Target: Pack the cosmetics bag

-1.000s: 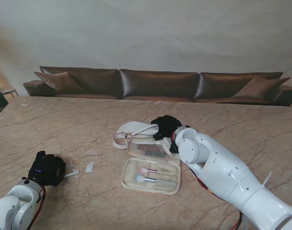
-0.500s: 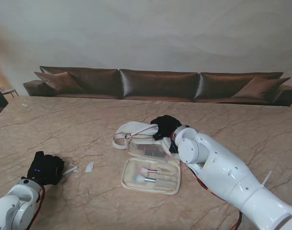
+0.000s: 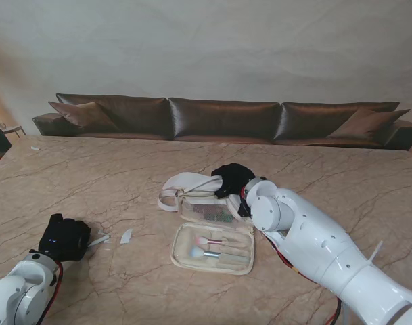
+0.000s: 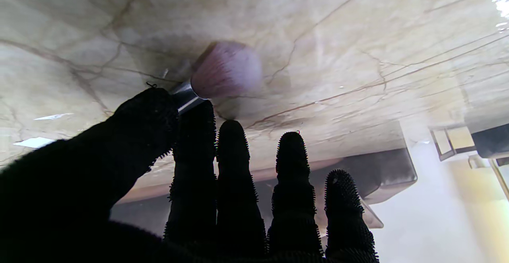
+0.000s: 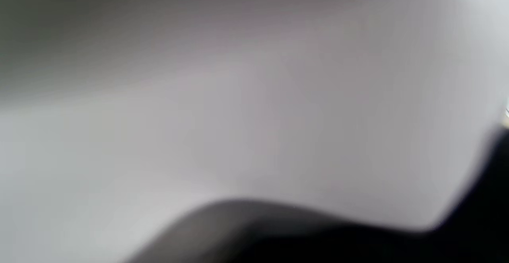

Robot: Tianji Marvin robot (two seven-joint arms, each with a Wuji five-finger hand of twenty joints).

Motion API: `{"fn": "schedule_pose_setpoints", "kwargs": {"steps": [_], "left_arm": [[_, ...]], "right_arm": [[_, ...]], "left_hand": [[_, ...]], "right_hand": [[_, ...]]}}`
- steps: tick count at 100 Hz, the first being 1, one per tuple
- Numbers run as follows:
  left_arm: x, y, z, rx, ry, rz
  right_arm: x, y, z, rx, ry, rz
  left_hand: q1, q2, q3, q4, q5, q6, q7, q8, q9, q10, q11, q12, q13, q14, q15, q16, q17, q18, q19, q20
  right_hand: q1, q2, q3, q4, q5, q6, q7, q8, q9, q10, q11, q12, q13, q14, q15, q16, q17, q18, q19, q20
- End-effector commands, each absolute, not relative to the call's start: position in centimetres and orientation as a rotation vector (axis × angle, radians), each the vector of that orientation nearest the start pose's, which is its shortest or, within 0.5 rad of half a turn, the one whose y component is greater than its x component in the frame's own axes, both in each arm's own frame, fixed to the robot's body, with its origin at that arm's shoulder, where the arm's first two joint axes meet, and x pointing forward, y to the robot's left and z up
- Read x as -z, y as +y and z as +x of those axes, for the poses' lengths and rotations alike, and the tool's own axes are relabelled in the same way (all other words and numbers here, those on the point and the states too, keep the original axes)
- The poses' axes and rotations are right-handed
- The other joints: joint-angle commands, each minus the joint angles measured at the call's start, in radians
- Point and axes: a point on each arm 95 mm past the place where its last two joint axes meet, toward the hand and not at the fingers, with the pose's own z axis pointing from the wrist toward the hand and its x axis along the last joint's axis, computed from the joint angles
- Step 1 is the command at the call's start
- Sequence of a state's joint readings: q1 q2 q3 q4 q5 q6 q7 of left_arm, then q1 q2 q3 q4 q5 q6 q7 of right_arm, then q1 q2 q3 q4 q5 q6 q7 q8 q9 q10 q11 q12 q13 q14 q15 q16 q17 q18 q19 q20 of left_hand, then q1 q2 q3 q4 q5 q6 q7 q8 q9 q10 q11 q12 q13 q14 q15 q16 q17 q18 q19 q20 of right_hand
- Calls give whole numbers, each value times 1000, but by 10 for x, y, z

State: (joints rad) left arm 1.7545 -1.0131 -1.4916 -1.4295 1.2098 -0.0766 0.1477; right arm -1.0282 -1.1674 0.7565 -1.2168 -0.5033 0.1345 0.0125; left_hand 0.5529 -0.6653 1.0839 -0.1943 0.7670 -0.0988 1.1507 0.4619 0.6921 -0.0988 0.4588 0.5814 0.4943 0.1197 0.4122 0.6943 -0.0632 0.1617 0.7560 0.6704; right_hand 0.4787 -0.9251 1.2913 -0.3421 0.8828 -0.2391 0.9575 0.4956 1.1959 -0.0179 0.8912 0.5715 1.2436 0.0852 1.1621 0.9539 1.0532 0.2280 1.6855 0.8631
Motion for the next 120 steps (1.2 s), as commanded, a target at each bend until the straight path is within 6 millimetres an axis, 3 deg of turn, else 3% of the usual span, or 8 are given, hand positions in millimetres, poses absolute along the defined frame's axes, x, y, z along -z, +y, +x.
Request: {"fn": "schedule_pose_setpoints", "kwargs": {"steps": [1, 26, 56, 103, 120], "left_arm": [[411, 155, 336, 1012, 1591, -1238], [408, 154, 332, 1033, 1588, -1251], [401, 153, 330, 1054, 1534, -1202], [388, 162, 326, 1076, 1407, -1199], [384, 162, 322, 1088, 1402, -1196]], "right_arm": [[310, 88, 506, -1598, 1538, 1499], [309, 88, 506, -1601, 1532, 1496], [309, 87, 505, -1602, 1531, 1504], [309, 88, 504, -1603, 1537, 1509], [309, 88, 504, -1606, 1534, 1509]], "left_hand": [[114, 53, 56, 36, 0, -135, -508, -116, 24, -36, 22, 4, -3, -8, 10, 19, -8, -5, 10, -10], [2, 54, 98, 75, -54, -101, -552, -114, -5, -24, 16, -30, -17, -2, 4, 19, -9, -6, -13, -19], [-62, -9, 73, 56, -96, -52, -589, -119, -46, -6, 0, -49, -44, 0, -3, 20, -10, -2, -35, -22], [-64, 34, 72, 65, -108, -43, -592, -112, -66, -5, 6, -65, -61, -3, -1, 21, -11, -19, -62, -21], [-93, 16, 57, 58, -74, 1, -568, -101, -63, -5, 3, -68, -60, -5, -3, 18, -9, -18, -78, -17]], "right_hand": [[145, 109, 100, 56, 51, -154, 104, 30, 27, -12, -11, 2, 62, -3, 34, -8, 25, -11, 40, -18], [146, 109, 101, 56, 52, -154, 105, 31, 26, -12, -12, 3, 62, -4, 35, -8, 25, -11, 41, -19], [145, 110, 100, 56, 52, -155, 105, 31, 26, -12, -12, 3, 62, -4, 35, -9, 25, -11, 41, -20], [144, 110, 99, 56, 54, -155, 105, 32, 27, -12, -13, 2, 62, -5, 37, -9, 26, -12, 42, -21], [145, 111, 99, 56, 52, -155, 104, 31, 26, -12, -13, 2, 62, -6, 39, -8, 27, -12, 42, -21]]}}
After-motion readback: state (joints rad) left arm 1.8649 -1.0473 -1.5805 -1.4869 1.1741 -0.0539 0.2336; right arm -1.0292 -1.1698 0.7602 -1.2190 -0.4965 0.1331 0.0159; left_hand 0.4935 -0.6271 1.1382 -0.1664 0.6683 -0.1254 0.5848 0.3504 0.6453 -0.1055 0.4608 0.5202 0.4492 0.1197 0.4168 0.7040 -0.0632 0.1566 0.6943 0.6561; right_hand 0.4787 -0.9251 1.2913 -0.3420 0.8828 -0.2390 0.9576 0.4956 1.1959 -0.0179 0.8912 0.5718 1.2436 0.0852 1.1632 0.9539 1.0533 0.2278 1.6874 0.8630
